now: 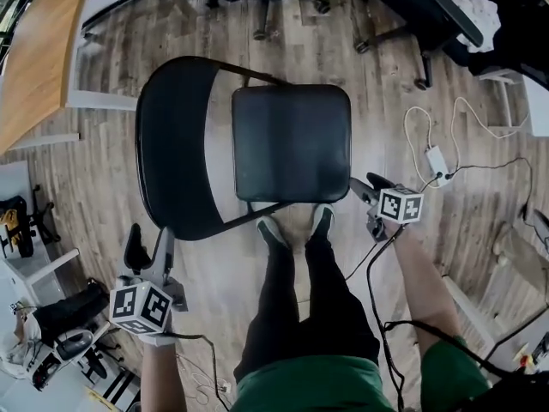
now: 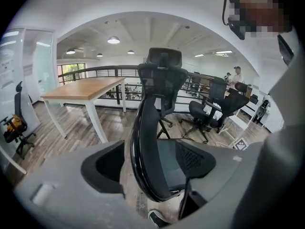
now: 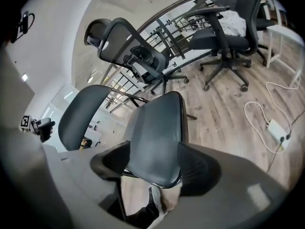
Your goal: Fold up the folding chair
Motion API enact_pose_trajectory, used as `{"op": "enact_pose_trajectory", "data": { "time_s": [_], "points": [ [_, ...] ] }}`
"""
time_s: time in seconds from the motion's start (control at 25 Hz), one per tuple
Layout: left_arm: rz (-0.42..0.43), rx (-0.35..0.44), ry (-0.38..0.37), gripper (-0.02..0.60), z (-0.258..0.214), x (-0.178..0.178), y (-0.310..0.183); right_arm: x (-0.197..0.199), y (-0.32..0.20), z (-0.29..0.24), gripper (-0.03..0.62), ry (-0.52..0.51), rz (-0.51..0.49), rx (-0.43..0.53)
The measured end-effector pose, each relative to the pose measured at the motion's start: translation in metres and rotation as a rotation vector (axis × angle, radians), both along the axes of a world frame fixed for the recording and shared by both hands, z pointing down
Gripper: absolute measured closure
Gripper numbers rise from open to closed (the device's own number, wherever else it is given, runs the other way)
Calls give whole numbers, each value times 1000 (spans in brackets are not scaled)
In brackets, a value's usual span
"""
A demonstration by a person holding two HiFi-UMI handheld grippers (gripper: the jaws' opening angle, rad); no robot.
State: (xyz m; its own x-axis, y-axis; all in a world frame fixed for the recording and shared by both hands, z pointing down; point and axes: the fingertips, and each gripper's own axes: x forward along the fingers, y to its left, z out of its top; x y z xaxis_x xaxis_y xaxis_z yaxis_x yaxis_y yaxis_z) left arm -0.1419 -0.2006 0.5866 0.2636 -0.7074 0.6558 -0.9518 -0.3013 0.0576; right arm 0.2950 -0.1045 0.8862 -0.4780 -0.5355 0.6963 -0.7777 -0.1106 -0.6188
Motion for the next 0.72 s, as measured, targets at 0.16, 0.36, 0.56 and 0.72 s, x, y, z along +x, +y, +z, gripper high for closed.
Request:
{"op": "enact_pose_trajectory", "data": {
  "time_s": [0.16, 0.36, 0.56, 0.72],
  "points": [
    [-26, -75, 55, 231, 28, -3, -2, -5, -10, 40, 260, 14, -30, -35],
    [-51, -110, 116, 224, 48, 2, -6, 9, -18, 84, 259, 36, -22, -78],
    [-53, -120, 124, 225, 56, 3, -8, -4, -17, 116, 197, -39, -55, -90],
    [-35, -65, 83, 244, 51, 3, -15, -12, -17, 141, 186, -105, -44, -115]
  ]
}}
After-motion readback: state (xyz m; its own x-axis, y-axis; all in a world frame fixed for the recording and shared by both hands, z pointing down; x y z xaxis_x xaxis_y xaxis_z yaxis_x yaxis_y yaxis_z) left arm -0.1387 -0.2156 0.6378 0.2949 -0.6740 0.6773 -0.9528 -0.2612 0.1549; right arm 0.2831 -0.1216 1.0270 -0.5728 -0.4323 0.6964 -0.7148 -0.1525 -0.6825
